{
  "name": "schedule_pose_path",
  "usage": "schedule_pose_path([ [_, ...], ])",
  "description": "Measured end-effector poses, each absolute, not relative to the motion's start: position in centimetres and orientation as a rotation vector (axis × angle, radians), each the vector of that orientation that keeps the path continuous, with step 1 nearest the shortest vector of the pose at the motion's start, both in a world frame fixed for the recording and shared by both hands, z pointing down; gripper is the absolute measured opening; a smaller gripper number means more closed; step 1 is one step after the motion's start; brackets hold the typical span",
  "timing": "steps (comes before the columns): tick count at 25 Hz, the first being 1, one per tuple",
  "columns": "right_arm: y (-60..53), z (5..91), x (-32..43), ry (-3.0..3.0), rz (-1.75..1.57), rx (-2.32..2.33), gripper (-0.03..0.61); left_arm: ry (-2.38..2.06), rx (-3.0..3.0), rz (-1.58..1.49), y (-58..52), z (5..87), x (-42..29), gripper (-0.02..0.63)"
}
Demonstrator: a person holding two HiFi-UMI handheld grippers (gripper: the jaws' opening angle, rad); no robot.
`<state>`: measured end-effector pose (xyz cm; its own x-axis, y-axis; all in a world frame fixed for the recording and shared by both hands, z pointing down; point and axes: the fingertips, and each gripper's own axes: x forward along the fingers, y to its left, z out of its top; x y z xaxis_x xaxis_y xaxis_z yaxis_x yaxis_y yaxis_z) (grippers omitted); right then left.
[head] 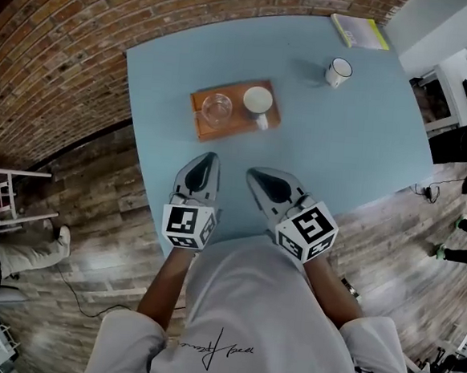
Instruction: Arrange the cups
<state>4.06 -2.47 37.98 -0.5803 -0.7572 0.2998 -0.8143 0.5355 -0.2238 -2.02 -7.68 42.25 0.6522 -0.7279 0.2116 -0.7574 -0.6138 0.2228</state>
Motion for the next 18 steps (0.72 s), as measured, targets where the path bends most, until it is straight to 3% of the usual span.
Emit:
schedule_pose_path([
  [18, -1.5, 38.1, 1.3, -2.645, 0.499, 1.135, 0.021, -0.889, 2.803, 0.261, -13.1, 44.5, -5.7, 0.008],
])
